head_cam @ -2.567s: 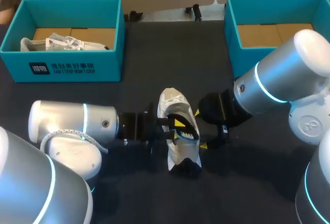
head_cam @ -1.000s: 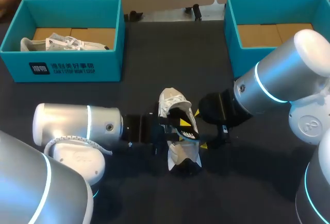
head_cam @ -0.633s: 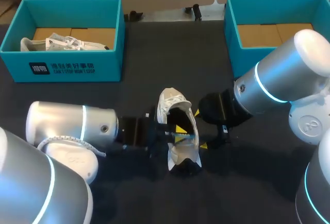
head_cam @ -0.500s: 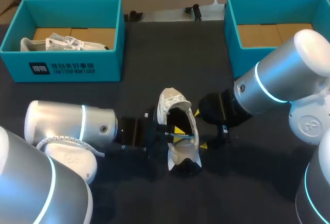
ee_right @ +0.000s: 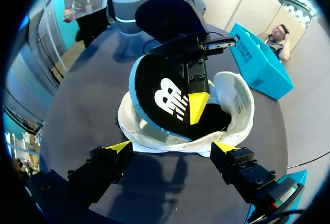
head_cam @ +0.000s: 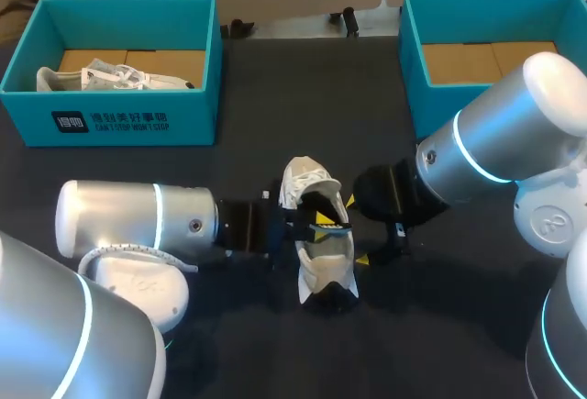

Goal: Take the shoe out of the shoebox, open the shoe tongue, remove and reinsert the insole, then place the shoe into the shoebox

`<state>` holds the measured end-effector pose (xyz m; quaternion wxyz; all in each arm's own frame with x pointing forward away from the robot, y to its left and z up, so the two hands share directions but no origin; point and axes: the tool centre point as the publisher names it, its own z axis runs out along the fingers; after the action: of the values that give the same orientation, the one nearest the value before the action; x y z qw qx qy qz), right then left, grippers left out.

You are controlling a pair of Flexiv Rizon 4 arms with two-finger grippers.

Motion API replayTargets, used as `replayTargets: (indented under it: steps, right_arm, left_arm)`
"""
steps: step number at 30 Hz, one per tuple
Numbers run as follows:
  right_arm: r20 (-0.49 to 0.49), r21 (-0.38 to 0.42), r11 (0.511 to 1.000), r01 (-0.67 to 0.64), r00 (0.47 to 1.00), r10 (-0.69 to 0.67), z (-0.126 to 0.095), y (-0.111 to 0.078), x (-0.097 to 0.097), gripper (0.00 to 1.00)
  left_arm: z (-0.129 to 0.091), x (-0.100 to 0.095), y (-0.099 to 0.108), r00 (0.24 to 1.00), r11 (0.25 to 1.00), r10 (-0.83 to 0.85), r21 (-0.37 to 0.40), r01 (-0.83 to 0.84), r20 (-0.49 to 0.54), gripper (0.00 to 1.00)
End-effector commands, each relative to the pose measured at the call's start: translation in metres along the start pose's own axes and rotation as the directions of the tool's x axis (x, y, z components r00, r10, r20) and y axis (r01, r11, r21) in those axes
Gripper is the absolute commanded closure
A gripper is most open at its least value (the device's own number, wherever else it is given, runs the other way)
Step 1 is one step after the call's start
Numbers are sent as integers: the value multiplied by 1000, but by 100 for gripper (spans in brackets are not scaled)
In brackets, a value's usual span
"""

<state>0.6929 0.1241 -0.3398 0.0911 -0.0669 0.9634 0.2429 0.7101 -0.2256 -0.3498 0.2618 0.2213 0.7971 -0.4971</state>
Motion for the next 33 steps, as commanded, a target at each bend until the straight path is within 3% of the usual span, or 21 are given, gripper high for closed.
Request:
replayTargets:
  steps: [1,8,9,12,24,28,31,33]
  right_arm:
    - [1,-2,1000,1,1000,-1,1,0,1,0]
    - [1,-2,1000,1,1000,-1,1,0,1,0]
    - [1,-2,1000,1,1000,-1,1,0,1,0]
    - [1,-2,1000,1,1000,-1,1,0,1,0]
    - [1,-2,1000,1,1000,-1,1,0,1,0]
    - [1,-2,1000,1,1000,-1,1,0,1,0]
    - [1,-2,1000,1,1000,-1,1,0,1,0]
    - [1,-2,1000,1,1000,-1,1,0,1,0]
  left_arm:
    - [3,7,1,1000,1000,-8,-10,8,-2,100]
    - [10,13,2,999,999,-30,-37,29,-19,100]
    - [8,12,1,999,999,-34,-38,33,-20,90]
    - [-1,9,-6,999,999,-34,-27,33,-18,47]
    - [-26,9,-21,999,999,-32,-13,32,-27,61]
    - [-23,14,-17,998,999,-38,-22,38,-39,75]
    - [-16,17,-15,998,999,-41,-24,40,-44,100]
    - [-11,17,-16,998,999,-42,-22,41,-45,100]
